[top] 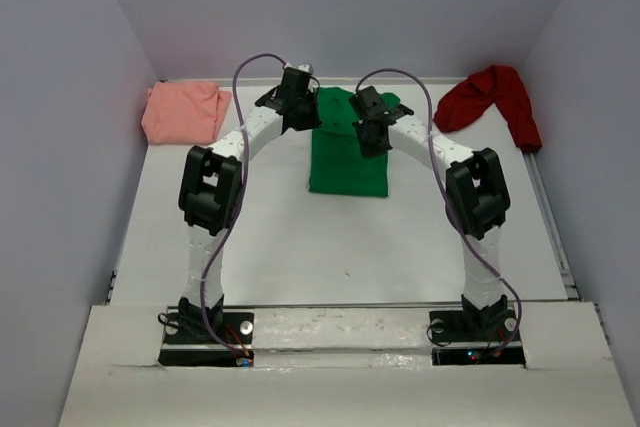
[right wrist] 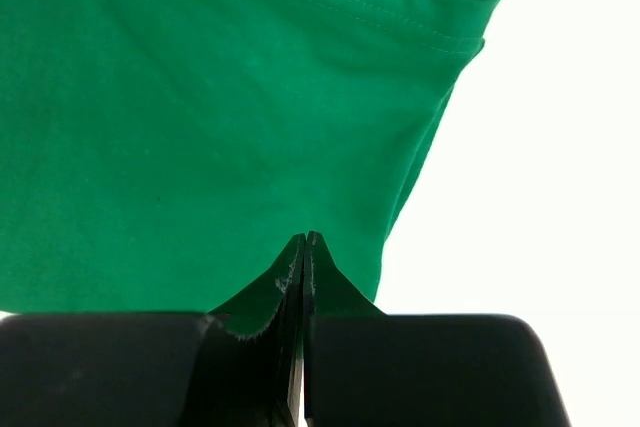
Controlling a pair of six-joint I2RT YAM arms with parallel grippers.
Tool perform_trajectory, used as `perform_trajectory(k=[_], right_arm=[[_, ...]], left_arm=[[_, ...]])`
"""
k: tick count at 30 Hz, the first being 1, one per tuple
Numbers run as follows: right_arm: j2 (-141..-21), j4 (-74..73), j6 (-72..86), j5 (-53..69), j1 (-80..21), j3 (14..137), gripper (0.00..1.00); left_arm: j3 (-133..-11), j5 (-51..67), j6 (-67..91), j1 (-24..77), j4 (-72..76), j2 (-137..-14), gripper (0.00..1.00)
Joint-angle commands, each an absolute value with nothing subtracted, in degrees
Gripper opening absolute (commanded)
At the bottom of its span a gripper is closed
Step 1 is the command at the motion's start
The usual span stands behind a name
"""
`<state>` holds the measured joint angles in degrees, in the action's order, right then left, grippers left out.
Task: Fold and stack the t-shirts
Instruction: Fold the tshirt
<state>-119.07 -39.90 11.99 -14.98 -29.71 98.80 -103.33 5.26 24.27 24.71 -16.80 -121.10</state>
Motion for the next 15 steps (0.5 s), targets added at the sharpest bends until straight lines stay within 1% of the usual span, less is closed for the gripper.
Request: perform_trajectory(k=[1,9,15], right_arm=[[-123.12,-42.01,10.46,-18.10,-29.62,107.04,0.00],[-135.68,-47.10,7.91,-16.61,-25.76,127.06,0.00],[-138.69,-48.16,7.65,-15.64,-23.91,130.87,0.00]], left_arm=[[-106.43,7.82,23.20,25.05,-16.17,-124.09,0.00],[-112.75,9.58,22.59,25.14,-17.84,-130.16,0.00],[-116.98,9.75,21.71,25.05,-19.60,-133.06,0.00]])
